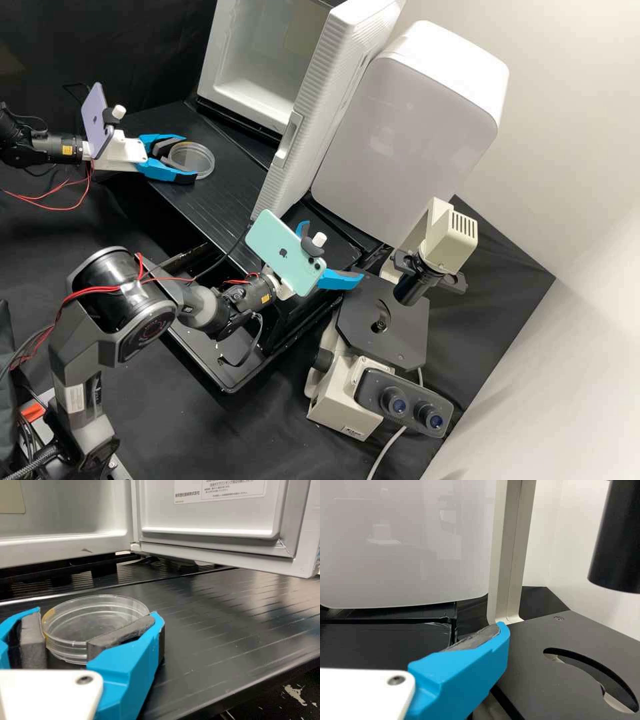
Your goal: Take the petri dish out of the incubator
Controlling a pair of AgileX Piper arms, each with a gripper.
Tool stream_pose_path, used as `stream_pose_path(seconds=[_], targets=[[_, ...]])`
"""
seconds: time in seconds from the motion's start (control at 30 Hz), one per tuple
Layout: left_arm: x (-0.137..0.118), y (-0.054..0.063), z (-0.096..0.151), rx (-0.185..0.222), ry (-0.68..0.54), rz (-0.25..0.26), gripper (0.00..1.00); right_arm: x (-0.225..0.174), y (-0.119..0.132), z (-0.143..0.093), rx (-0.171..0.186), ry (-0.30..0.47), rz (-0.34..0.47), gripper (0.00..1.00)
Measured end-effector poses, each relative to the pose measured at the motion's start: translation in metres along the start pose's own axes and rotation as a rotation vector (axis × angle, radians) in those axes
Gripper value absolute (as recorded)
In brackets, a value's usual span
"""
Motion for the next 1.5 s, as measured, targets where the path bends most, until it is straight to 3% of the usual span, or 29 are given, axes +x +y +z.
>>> stream_pose_path(seconds=[0.57,0.97,1.27,1.5], targets=[[0.004,0.003,-0.005,0.046,0.072,0.02,1.0,0.0,0.0,0.0,0.0,0.0,0.0,1.0],[0.005,0.003,-0.004,0.037,0.082,0.021,1.0,0.0,0.0,0.0,0.0,0.0,0.0,1.0],[0.004,0.0,0.002,-0.008,0.053,0.017,1.0,0.0,0.0,0.0,0.0,0.0,0.0,1.0],[0.001,0.0,0.008,-0.006,0.011,0.018,1.0,0.0,0.0,0.0,0.0,0.0,0.0,1.0]])
